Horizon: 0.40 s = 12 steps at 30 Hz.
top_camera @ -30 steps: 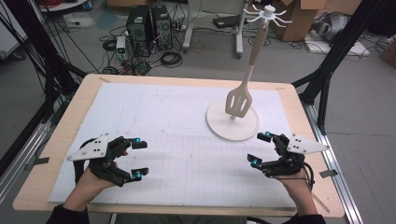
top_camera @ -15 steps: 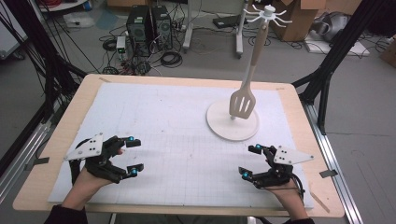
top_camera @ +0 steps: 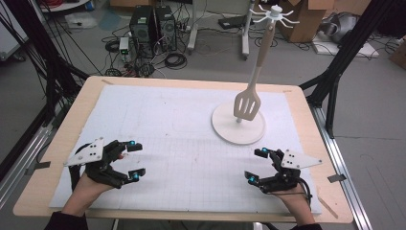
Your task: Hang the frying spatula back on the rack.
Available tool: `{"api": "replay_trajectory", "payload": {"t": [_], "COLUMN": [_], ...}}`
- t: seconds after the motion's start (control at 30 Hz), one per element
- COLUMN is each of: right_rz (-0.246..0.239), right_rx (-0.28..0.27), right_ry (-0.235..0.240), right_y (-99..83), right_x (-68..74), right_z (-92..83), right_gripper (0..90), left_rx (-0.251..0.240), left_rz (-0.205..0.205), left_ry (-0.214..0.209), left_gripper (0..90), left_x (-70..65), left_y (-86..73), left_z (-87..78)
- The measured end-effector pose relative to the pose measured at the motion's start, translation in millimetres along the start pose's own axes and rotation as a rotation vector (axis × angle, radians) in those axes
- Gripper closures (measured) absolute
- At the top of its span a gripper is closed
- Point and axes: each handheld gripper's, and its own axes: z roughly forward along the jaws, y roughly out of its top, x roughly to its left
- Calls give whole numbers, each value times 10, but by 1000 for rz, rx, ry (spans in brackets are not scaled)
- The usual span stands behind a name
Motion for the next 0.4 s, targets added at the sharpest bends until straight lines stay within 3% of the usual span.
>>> {"api": "replay_trajectory", "payload": {"t": [0.4], "right_rz": [-5], "right_rx": [4], "right_ry": [5], "right_y": [0], "right_x": [-8], "right_z": [5], "right_gripper": [138], "left_rx": [5], "left_rz": [0], "left_ry": [-1], "left_gripper": [204], "left_x": [-2], "left_y": [1], "left_z": [-4]}}
